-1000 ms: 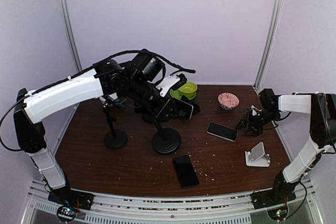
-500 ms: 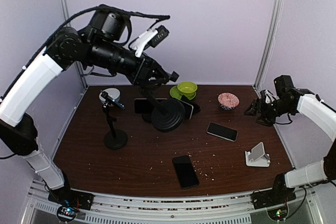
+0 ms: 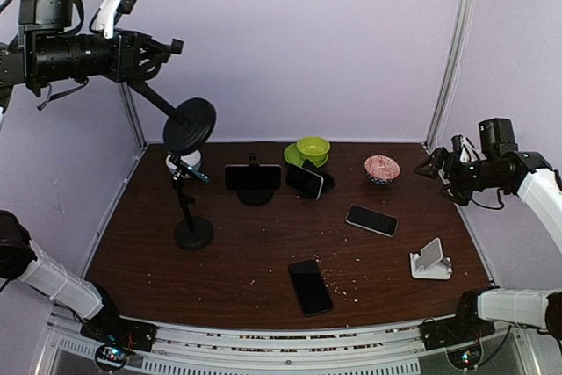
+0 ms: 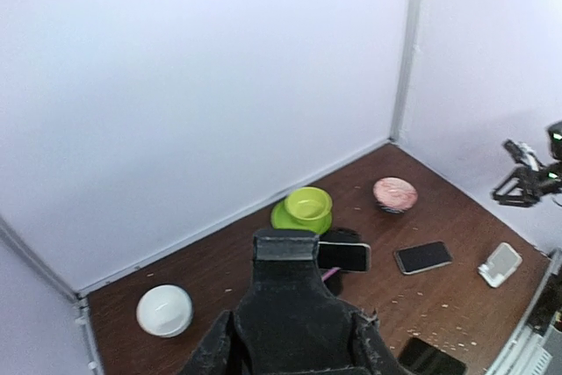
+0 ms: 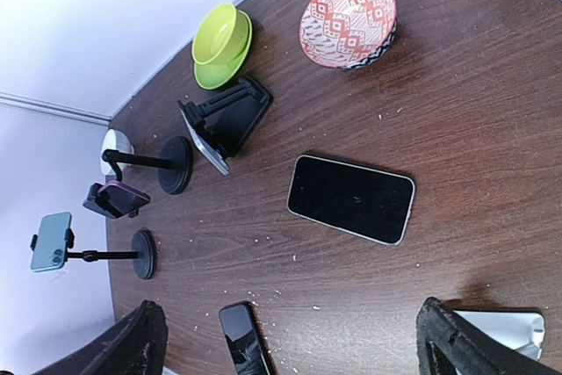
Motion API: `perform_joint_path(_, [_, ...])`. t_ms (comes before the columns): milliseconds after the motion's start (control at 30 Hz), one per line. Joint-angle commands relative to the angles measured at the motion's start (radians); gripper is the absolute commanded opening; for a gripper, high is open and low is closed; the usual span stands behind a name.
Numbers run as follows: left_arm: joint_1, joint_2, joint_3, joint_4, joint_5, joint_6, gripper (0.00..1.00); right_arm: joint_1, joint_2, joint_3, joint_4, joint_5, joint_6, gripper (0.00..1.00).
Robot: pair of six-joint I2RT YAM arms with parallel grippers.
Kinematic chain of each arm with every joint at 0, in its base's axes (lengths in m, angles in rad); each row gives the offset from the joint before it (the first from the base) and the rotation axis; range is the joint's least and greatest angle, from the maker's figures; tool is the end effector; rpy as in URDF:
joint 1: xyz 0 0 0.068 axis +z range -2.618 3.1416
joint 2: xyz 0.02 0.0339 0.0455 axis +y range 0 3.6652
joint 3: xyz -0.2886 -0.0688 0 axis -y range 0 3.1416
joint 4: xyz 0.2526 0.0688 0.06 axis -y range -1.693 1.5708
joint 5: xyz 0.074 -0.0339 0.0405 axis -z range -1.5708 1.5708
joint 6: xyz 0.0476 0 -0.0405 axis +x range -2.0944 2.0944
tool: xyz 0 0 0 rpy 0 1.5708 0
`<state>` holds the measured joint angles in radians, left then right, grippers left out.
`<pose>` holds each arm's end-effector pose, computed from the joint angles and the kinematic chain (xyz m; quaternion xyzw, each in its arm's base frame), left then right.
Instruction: Remove the phone from the phone stand
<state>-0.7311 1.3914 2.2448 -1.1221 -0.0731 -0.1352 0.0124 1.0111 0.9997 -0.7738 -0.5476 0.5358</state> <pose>0.1560 -0.1353 0.5950 0.2122 0.7664 -0.2278 0.5619 0.2008 0.0273 0.3341 0.1301 0.8859 0.3402 0.2871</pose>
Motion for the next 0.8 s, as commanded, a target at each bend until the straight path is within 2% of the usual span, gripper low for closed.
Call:
perform_joint_path(0, [0.115, -0.052, 0.021, 0.025, -0.076, 0.064, 0.00, 0.010, -0.042, 0.001, 0.025, -0.003, 0.043, 1.00])
perform_joint_path(133, [0.217, -0.071, -0.001, -0.030, -0.119, 0.093, 0.00, 0.014, -0.040, 0.011, 0.032, -0.013, 0.045, 1.00])
perform_joint_path(300, [0.311, -0.111, -0.145, -0.035, -0.208, 0.077, 0.00, 0.021, -0.036, 0.029, 0.035, -0.013, 0.050, 0.99])
perform_joint_path(467, [0.437, -0.158, -0.320, 0.009, -0.167, 0.026, 0.00, 0.029, -0.036, 0.025, 0.045, -0.018, 0.050, 1.00])
perform_joint_path(767, [0.550, -0.214, -0.600, 0.094, -0.075, -0.048, 0.00, 0.035, -0.038, 0.020, 0.077, 0.033, 0.039, 1.00])
